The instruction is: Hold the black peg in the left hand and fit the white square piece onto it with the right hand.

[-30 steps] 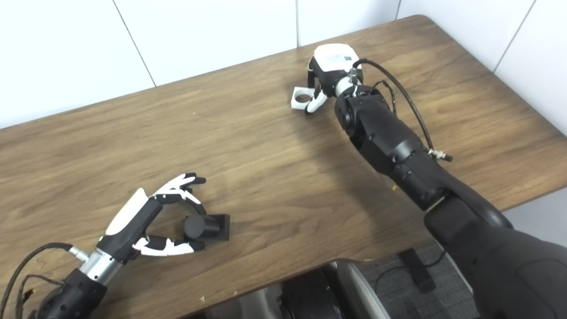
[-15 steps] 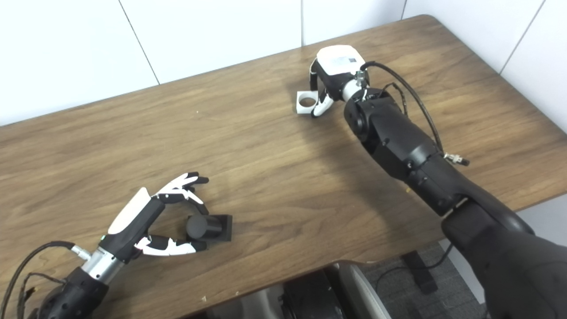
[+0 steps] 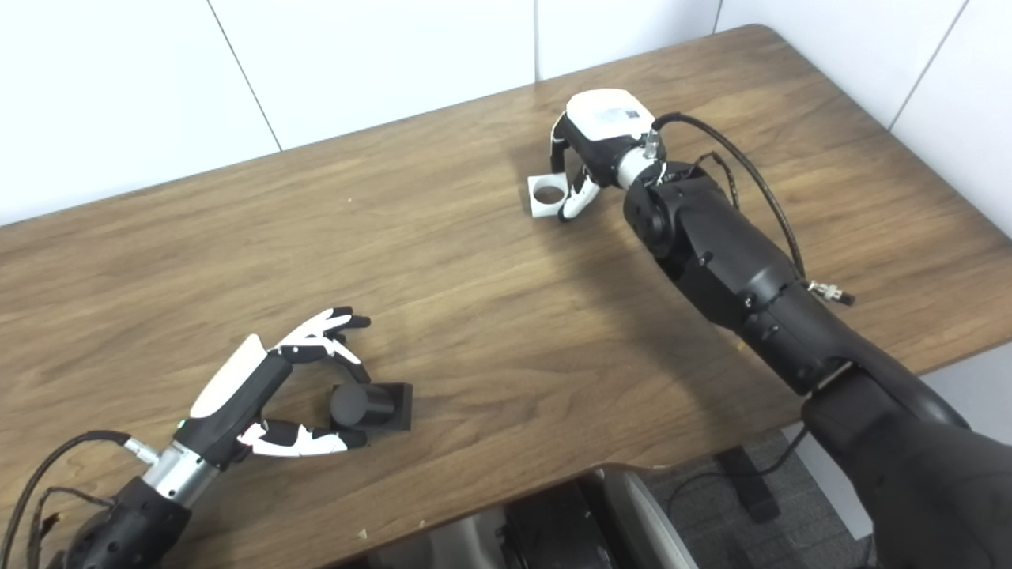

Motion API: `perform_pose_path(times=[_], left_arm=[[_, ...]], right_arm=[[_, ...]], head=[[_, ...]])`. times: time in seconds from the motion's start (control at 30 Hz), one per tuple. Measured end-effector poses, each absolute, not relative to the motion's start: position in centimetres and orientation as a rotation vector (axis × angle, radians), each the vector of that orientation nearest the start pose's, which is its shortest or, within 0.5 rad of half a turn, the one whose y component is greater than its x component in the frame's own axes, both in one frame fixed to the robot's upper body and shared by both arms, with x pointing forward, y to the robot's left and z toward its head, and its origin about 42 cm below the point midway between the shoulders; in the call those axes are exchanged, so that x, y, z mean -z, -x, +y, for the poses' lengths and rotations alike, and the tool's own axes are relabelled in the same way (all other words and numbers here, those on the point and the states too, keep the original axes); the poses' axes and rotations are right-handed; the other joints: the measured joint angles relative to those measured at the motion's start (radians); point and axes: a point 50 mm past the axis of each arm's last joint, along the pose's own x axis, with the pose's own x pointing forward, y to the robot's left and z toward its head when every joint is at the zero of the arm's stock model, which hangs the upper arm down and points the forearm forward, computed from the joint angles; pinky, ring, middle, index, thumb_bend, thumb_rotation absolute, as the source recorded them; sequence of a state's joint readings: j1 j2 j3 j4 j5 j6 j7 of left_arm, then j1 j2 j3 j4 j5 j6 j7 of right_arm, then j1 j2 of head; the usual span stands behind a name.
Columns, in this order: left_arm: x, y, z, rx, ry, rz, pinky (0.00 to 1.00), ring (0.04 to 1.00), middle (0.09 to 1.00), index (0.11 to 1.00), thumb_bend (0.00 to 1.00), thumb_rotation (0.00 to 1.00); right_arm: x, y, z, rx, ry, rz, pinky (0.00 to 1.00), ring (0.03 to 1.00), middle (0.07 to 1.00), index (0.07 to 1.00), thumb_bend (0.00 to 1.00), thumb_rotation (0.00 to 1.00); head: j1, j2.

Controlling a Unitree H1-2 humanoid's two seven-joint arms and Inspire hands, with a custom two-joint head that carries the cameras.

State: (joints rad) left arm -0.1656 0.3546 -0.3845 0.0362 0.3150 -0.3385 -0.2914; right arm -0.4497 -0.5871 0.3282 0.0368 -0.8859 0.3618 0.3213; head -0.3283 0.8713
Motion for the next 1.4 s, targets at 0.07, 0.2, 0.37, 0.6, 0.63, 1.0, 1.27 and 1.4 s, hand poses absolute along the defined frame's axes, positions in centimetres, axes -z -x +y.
perform_pose_path(times=[0.07,0.2,0.37,0.6,0.63,1.0,1.27,1.4], left_arm=[[-12.4,-30.4,19.7,0.771,-0.699,-0.351,0.82,0.952,0.881,0.491,0.52,0.06],[-12.4,-30.3,19.7,0.771,-0.699,-0.351,0.81,0.949,0.878,0.491,0.52,0.06],[-12.4,-30.3,19.7,0.772,-0.699,-0.35,0.82,0.952,0.88,0.491,0.52,0.06],[-12.4,-30.3,19.7,0.773,-0.699,-0.35,0.83,0.952,0.88,0.491,0.52,0.06],[-12.4,-30.3,19.7,0.773,-0.699,-0.35,0.83,0.955,0.881,0.491,0.52,0.06],[-12.4,-30.2,19.5,0.774,-0.706,-0.347,0.82,0.954,0.882,0.491,0.52,0.07],[-12.6,-30.2,19.0,0.766,-0.719,-0.337,0.82,0.955,0.886,0.491,0.52,0.07],[-12.7,-30.2,18.8,0.764,-0.722,-0.337,0.81,0.961,0.888,0.491,0.52,0.07]], right_arm=[[-22.4,-40.3,-30.6,-0.143,1.516,0.063,0.71,0.773,0.745,0.479,0.52,0.14],[-22.9,-39.6,-29.8,-0.176,1.515,0.029,0.74,0.785,0.754,0.479,0.52,0.14],[-24.3,-38.9,-28.5,-0.207,1.514,-0.019,0.73,0.786,0.752,0.48,0.52,0.14],[-25.7,-37.9,-27.2,-0.235,1.511,-0.08,0.72,0.787,0.75,0.481,0.52,0.14],[-25.9,-37.7,-27.1,-0.238,1.51,-0.089,0.71,0.783,0.747,0.481,0.52,0.14],[-27.2,-35.8,-26.5,-0.288,1.488,-0.162,0.71,0.785,0.745,0.481,0.52,0.14],[-28.7,-34.7,-25.8,-0.325,1.45,-0.244,0.68,0.782,0.739,0.48,0.52,0.14],[-28.8,-34.3,-25.6,-0.339,1.432,-0.258,0.67,0.777,0.738,0.48,0.52,0.14]], head=[[0.003,0.003],[0.011,0.003],[0.028,0.003],[0.057,0.008],[0.063,0.008],[0.13,0.018],[0.198,0.028],[0.224,0.031]])
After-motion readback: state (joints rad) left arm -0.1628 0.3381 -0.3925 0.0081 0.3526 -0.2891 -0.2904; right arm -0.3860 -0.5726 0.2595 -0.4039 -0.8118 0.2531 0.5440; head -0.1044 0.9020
